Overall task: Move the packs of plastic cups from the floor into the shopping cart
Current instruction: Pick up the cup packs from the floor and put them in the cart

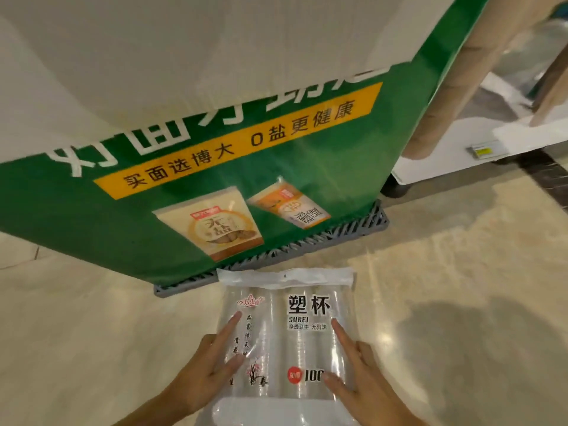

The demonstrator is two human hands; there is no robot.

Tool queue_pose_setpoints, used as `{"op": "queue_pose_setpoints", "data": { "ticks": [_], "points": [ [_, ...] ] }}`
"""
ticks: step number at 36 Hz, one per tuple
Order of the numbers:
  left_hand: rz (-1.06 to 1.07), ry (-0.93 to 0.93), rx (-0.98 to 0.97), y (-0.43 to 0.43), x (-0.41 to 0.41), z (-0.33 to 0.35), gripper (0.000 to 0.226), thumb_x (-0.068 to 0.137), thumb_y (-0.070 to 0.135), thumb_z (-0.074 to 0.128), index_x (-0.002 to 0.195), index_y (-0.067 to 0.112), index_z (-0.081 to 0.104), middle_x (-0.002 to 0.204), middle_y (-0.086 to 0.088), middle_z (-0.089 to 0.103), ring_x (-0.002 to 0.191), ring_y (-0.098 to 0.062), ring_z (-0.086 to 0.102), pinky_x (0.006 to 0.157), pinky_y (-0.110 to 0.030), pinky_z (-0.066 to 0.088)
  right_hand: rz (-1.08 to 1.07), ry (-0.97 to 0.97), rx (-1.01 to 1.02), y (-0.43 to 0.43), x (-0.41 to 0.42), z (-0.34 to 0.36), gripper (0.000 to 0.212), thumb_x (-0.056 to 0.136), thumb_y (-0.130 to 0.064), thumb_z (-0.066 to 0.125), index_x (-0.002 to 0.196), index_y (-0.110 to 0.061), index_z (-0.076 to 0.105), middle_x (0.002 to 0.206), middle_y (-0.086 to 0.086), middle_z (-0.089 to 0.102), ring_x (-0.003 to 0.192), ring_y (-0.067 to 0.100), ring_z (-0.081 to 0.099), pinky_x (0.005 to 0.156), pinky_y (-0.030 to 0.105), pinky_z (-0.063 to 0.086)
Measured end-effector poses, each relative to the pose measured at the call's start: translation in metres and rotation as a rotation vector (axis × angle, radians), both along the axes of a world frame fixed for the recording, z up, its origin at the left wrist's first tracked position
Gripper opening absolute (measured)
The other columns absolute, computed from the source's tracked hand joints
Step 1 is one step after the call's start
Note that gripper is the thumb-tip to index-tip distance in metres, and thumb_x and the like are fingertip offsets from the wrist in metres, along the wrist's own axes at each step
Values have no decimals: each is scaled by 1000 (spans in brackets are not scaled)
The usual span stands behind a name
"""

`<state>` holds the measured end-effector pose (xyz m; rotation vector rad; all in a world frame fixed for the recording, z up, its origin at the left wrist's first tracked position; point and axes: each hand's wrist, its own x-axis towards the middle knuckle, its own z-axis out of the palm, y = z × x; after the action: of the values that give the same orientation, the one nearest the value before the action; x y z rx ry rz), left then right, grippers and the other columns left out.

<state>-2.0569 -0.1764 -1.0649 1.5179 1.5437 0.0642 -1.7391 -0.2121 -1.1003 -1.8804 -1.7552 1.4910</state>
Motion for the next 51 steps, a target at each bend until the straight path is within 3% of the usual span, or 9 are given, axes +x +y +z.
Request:
{"op": "queue_pose_setpoints", "data": {
  "ticks": [10, 15, 19, 26, 33, 39, 42, 47, 51],
  "points": [
    [-57, -4, 158, 35, 62, 95, 60, 92, 65, 39, 139, 70, 2, 117, 18, 37, 71, -9, 57, 81, -13, 39, -241, -41, 118, 7, 41, 101, 94, 95, -45, 68, 147, -76, -4, 127, -15, 35, 97, 1, 59, 75, 12, 44],
    [-159, -47, 192, 40, 111, 205, 59, 93, 65, 39, 138, 72, 2, 123, 11, 38, 93, -3, 51, 87, -14, 35, -325, -98, 112, -16, 81, 226, 92, 97, -41, 68, 148, -74, -1, 129, -11, 37, 109, -4, 54, 84, 12, 40],
    [-226, -75, 193, 41, 159, 321, 58, 91, 68, 38, 137, 73, 3, 124, 8, 38, 119, -10, 42, 106, -39, 36, -399, -125, 115, -36, 120, 361, 89, 99, -36, 66, 147, -71, -1, 131, -6, 39, 110, -1, 52, 89, 18, 38],
    [-356, -144, 279, 42, 239, 566, 59, 87, 71, 34, 136, 74, 2, 110, 13, 39, 91, 5, 48, 85, -27, 37, -556, -186, 209, -67, 183, 612, 70, 105, -47, 54, 150, -70, 6, 142, -9, 31, 120, 10, 48, 98, 28, 36],
    [-487, -189, 374, 38, 298, 788, 57, 90, 69, 36, 137, 73, 3, 121, 3, 43, 103, -3, 46, 106, -32, 34, -727, -226, 304, -107, 216, 825, 66, 104, -49, 55, 144, -75, 9, 161, 1, 40, 149, 24, 41, 120, 37, 33],
    [-684, -217, 471, 37, 346, 909, 60, 83, 80, 30, 135, 74, 2, 148, -2, 43, 133, -23, 42, 114, -46, 28, -826, -280, 340, -147, 245, 944, 67, 106, -54, 48, 155, -66, 5, 139, 5, 51, 132, 20, 50, 112, 34, 36],
    [-797, -193, 473, 32, 377, 950, 62, 80, 81, 29, 137, 72, 5, 133, -5, 59, 120, -16, 52, 103, -35, 35, -878, -287, 348, -174, 261, 982, 69, 104, -59, 45, 160, -61, 4, 124, 3, 59, 103, 7, 56, 100, 34, 40],
    [-925, -262, 451, 3, 438, 1003, 72, 77, 83, 37, 143, 64, 15, 119, 13, 51, 117, -8, 49, 99, -28, 34, -999, -304, 377, -229, 289, 1028, 69, 98, -71, 44, 156, -68, 5, 168, -1, 39, 156, 25, 35, 127, 46, 28],
    [-1028, -282, 434, -29, 487, 1021, 64, 87, 71, 43, 144, 62, 14, 156, 17, 26, 138, -14, 39, 115, -35, 27, -1077, -332, 369, -278, 308, 1052, 70, 104, -58, 47, 164, -53, 10, 153, 4, 59, 138, 26, 58, 116, 39, 44]
  ]
}}
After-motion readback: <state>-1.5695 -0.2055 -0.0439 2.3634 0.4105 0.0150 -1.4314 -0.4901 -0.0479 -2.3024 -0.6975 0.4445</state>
